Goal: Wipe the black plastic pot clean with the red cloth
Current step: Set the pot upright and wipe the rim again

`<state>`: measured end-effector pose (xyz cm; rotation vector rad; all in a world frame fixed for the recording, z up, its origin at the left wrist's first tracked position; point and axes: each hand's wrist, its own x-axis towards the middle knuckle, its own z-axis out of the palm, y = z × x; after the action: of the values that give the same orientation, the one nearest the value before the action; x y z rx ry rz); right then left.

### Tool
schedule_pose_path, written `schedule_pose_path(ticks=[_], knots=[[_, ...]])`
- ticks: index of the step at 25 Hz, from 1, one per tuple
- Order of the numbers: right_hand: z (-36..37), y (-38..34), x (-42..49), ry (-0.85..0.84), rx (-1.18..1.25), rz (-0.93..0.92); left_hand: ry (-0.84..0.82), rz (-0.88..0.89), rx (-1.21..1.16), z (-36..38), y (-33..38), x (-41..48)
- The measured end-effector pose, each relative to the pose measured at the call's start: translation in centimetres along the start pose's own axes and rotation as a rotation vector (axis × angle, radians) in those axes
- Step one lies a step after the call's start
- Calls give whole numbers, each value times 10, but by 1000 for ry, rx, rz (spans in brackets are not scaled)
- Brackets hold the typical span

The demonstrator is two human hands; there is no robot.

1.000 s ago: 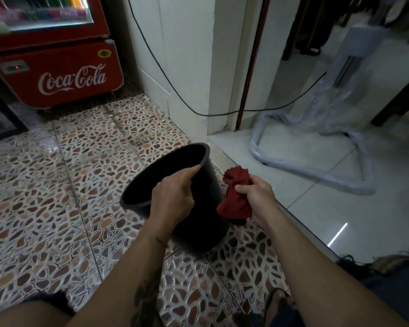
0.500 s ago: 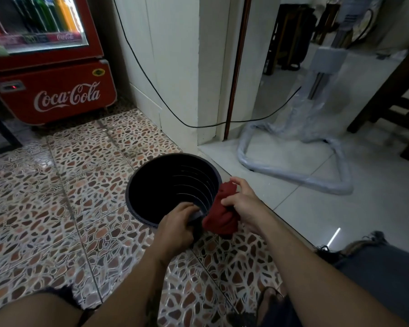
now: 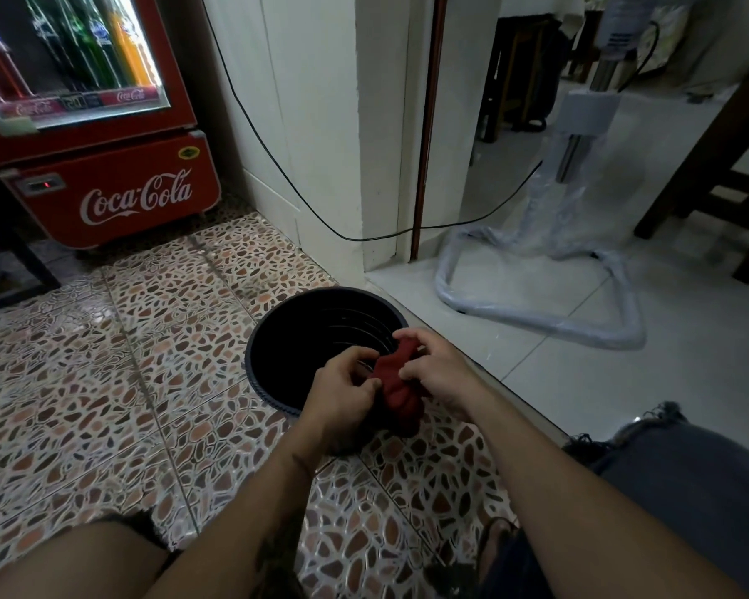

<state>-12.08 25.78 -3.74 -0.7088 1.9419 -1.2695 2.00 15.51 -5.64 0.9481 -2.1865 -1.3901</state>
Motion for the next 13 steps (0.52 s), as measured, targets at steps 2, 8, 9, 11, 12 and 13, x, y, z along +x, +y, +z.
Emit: schedule_pose_path(ticks=[2,8,9,11,12,13], knots=[[-5,0,-1,41,-82,25,56,-22,-41,-7,4,0],[-7,1,-5,145,-424,52,77,18,-1,-32,29,4],[-5,1,-5,150,-469,39,75,34,18,-36,33,5],[-3,-2,-7,157,-522,-5,84,66,16,-42,35,6],[-3,-5,-8,155,-509,-14,92,72,5,-44,35,5],[-3,-7,-8,142,-480,-11,103,71,15,-44,33,4]])
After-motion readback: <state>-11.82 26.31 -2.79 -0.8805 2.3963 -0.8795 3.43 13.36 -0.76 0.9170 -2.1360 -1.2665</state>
